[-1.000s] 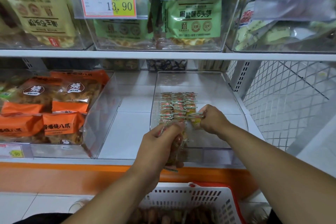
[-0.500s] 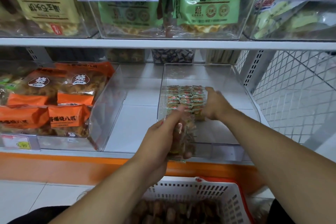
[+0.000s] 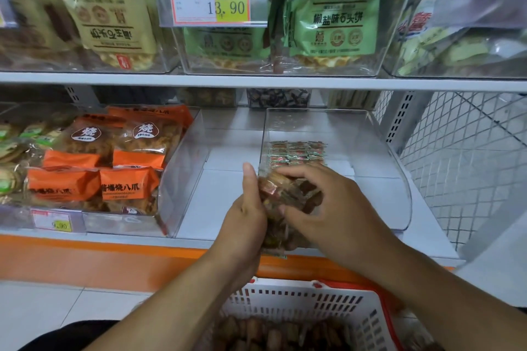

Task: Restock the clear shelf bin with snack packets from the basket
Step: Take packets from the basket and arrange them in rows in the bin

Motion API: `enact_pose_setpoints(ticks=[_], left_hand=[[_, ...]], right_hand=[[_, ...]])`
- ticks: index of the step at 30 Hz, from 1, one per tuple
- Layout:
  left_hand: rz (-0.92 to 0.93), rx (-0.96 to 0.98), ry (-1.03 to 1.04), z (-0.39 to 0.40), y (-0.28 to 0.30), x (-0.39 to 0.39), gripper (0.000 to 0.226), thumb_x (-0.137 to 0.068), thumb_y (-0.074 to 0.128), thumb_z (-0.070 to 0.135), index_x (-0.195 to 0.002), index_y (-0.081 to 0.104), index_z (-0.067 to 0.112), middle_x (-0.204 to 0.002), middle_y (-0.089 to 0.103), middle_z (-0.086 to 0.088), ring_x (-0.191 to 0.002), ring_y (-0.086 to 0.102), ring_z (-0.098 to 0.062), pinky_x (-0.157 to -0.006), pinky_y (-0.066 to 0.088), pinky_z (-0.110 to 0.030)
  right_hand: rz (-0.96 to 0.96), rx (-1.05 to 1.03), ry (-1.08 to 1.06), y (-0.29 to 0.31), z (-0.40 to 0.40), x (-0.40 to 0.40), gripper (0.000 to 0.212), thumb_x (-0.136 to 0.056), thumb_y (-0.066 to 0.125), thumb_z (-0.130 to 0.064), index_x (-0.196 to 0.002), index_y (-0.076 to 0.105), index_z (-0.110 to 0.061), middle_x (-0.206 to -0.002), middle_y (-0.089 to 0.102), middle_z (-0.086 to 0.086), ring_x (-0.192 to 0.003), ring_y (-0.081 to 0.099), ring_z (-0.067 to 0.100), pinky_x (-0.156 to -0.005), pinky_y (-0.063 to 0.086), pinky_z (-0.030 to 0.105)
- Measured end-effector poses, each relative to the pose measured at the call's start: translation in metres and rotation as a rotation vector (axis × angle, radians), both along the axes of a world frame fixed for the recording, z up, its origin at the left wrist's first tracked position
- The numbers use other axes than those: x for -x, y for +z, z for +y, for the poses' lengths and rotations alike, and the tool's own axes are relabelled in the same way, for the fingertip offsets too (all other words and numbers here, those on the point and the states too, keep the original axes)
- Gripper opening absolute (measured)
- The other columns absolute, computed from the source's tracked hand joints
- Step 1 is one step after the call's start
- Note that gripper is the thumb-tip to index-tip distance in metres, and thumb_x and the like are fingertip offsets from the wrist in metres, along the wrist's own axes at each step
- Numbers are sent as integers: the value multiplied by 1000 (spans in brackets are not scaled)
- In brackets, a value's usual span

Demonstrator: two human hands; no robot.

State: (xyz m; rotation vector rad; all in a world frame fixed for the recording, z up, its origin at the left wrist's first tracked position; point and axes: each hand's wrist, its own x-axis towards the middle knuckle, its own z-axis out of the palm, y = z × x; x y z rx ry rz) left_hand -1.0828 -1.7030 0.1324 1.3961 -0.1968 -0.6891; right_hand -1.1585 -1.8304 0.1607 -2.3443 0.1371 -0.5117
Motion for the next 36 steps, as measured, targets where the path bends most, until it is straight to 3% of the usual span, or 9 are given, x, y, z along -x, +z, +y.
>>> enact_pose_setpoints(ticks=[3, 6, 11, 14, 17, 20, 25, 30, 36], left_hand=[[-42, -65, -94, 2, 1, 3, 86, -74, 25, 92, -96, 78, 29, -91, 79, -15, -81, 77, -39, -53, 56, -32], [5, -26, -185, 5, 5, 2, 71, -83, 35, 86, -106, 76, 33, -98, 79, -7, -70, 75, -22, -49, 52, -29], [83, 134, -180, 6, 11, -2, 48, -89, 60, 65, -114, 76, 26, -93, 71, -12, -60, 65, -16, -44, 48, -26], [67, 143, -132, 6, 8, -3, 41, -93, 62, 54, -112, 76, 20, -90, 69, -15, -60, 63, -19, -47, 48, -28], [6, 122, -138, 5, 5, -1, 39, -96, 59, 51, -117, 72, 21, -101, 66, -25, -69, 57, -28, -53, 49, -29], [-25, 121, -134, 4, 3, 1, 42, -93, 60, 52, -119, 72, 22, -114, 66, -30, -79, 53, -33, -54, 50, -29], [-59, 119, -83, 2, -2, -2, 49, -81, 61, 62, -110, 75, 25, -91, 69, -12, -64, 60, -24, -56, 53, -30], [-140, 63, -117, 0, -6, 0, 39, -92, 55, 58, -117, 72, 33, -98, 77, -7, -63, 67, -21, -60, 56, -34], [-153, 43, -132, 0, -2, 3, 41, -92, 47, 62, -99, 77, 35, -72, 75, -3, -52, 69, -15, -41, 49, -22]], right_hand=[[-98, 50, -38, 0, -7, 3, 46, -78, 69, -23, -121, 65, -37, -112, 64, -23, -107, 58, -3, -89, 47, 10], [-256, 154, -45, -1, -19, 2, 49, -77, 75, -4, -117, 72, -33, -119, 62, -18, -117, 55, 1, -98, 43, 11], [-141, -108, 23, -6, -32, 2, 63, -84, 63, 11, -116, 74, -42, -131, 59, -22, -127, 54, 2, -96, 52, 18], [-56, -358, 125, -4, -35, 3, 52, -89, 53, -4, -117, 73, -42, -133, 62, -23, -131, 50, -2, -104, 48, 26], [-62, -475, 82, -4, -33, 5, 31, -95, 68, -23, -119, 71, -42, -123, 69, -18, -116, 65, 5, -91, 56, 27], [-27, -633, -35, -8, -34, 4, 44, -77, 79, -35, -119, 68, -37, -115, 73, -14, -100, 73, 9, -78, 60, 27], [-79, -994, -118, -6, -41, 3, 53, -68, 79, -26, -118, 67, -15, -92, 77, 7, -81, 75, 18, -65, 59, 27], [40, -1095, -56, -8, -39, 1, 64, -62, 81, -16, -125, 66, -9, -112, 74, 13, -103, 72, 20, -84, 58, 28], [212, -1087, 40, -10, -34, 4, 27, -92, 66, -21, -114, 75, -10, -111, 76, 10, -103, 73, 23, -88, 60, 35]])
